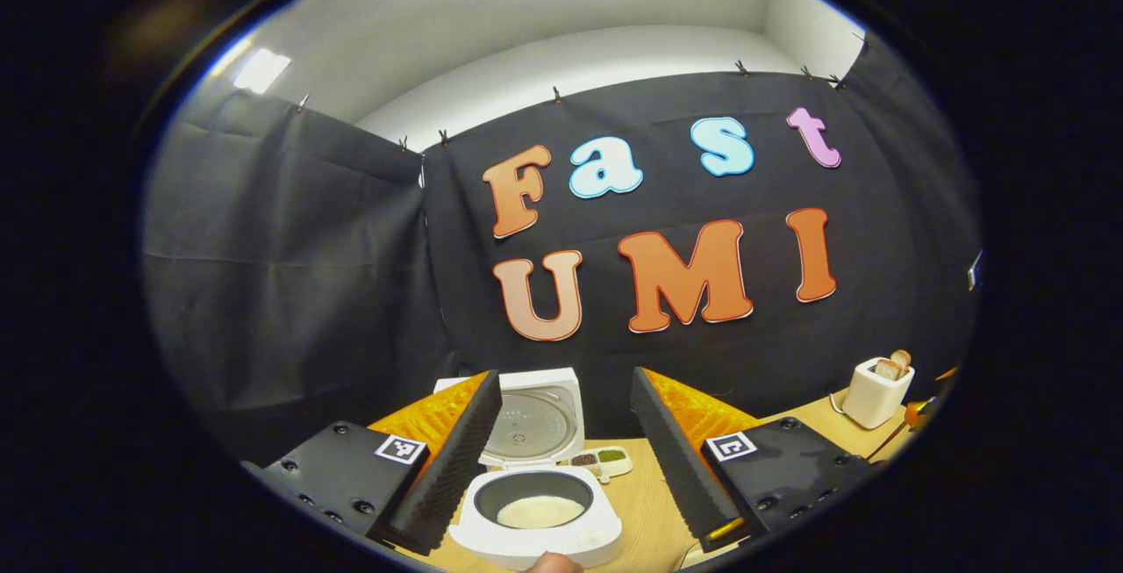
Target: Close the left gripper, press the button to open the rice cooker; take a wooden spoon from the chopstick holder with the right hand, scoop a spoonful of rice and pour it into the rice cooker, then put the wooden spoon back into the chopstick holder.
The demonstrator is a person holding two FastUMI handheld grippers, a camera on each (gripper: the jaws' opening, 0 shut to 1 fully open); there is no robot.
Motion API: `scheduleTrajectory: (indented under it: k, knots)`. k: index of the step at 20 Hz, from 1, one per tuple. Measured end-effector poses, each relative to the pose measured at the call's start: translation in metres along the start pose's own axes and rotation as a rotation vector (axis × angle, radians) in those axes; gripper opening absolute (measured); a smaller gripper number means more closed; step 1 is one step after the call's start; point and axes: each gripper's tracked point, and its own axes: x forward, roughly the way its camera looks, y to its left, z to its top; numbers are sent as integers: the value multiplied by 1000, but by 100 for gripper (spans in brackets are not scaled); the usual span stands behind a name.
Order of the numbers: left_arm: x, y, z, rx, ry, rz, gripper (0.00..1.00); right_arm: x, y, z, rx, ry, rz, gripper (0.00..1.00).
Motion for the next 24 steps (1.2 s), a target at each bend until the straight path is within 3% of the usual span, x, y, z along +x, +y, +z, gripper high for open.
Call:
scheduleTrajectory:
  k: [11, 18, 22, 24]
  knots:
    - [-26, -26, -3, 113, 68, 54, 98, 46, -16, -67, 78, 167, 42, 95]
    - [-24, -39, -3, 110, 94, 40, 96, 59, 9, -106, 242, 283, 145, 90]
    - [-24, -48, -4, 128, 91, 19, 96, 69, 21, -103, 292, 263, 182, 74]
    - [-21, -53, -3, 132, 93, -5, 96, 74, 25, -99, 292, 241, 178, 58]
